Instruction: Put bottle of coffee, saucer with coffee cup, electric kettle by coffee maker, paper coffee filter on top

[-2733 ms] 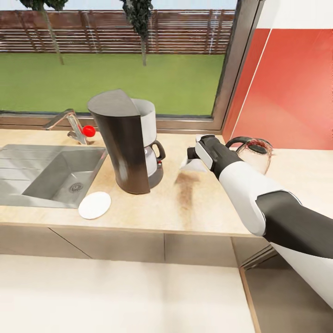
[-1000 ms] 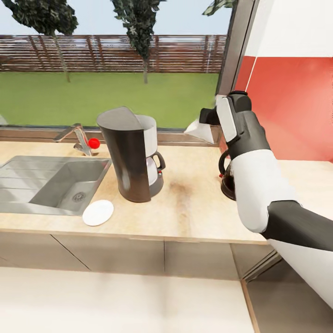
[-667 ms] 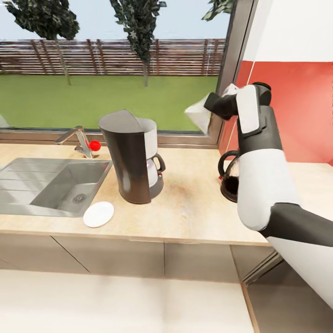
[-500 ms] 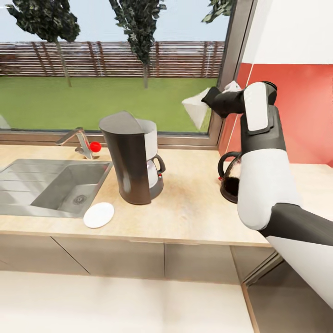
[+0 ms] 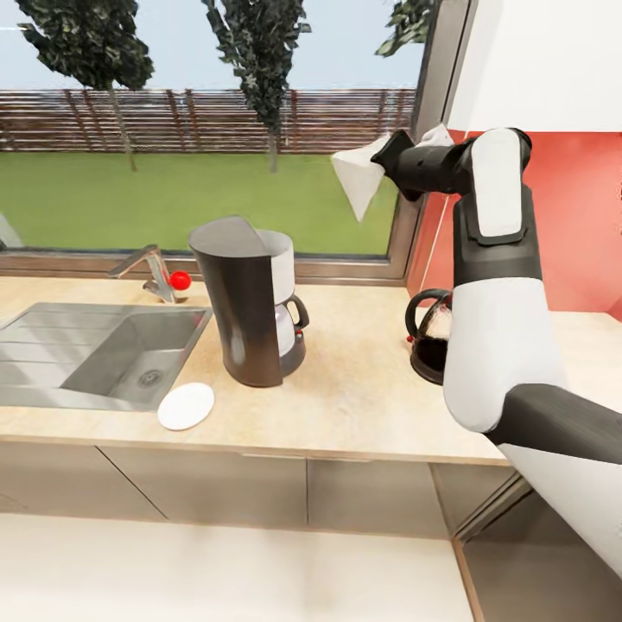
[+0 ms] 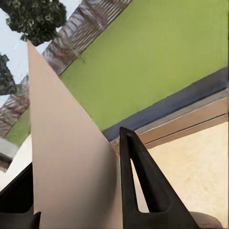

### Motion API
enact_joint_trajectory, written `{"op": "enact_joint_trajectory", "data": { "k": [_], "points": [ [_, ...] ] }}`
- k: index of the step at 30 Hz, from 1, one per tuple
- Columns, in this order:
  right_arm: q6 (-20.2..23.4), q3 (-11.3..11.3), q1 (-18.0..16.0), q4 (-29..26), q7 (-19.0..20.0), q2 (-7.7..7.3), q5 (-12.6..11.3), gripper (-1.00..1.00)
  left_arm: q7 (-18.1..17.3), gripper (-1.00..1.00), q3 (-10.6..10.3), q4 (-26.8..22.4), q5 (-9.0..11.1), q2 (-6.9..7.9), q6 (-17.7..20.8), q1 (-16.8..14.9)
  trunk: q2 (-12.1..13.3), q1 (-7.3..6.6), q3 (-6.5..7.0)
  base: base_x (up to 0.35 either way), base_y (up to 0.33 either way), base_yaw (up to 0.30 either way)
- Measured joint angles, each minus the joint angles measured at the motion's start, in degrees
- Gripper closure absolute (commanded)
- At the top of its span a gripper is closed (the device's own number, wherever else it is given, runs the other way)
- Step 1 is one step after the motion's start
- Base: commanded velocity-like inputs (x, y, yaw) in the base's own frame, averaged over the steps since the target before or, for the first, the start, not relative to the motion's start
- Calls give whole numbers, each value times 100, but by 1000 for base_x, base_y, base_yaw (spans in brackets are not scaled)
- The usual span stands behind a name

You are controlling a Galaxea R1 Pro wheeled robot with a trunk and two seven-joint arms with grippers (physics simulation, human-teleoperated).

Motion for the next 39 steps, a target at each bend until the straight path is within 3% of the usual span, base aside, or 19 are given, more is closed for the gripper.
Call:
{"op": "enact_joint_trajectory", "data": {
  "k": [4,11,17,32,39],
  "points": [
    [-32,187,-1,-46,-78,0,3,100,0,-100,2,-5,-9,-29,-2,0,1,0,37,0,0,0],
    [-31,268,0,-128,-444,0,-4,100,0,-100,4,-4,-14,-108,-14,0,2,4,67,-189,0,0],
    [-25,578,0,-131,-617,1,4,100,0,-100,3,-7,-22,-113,-23,0,3,4,68,-325,0,0],
    [36,611,5,-82,-624,0,1,100,0,-100,3,-9,-45,-107,-24,0,2,4,68,-331,0,0],
    [48,620,8,201,-600,0,-2,100,0,-100,3,-9,-47,-101,-24,0,3,4,68,-331,0,0]
  ]
}}
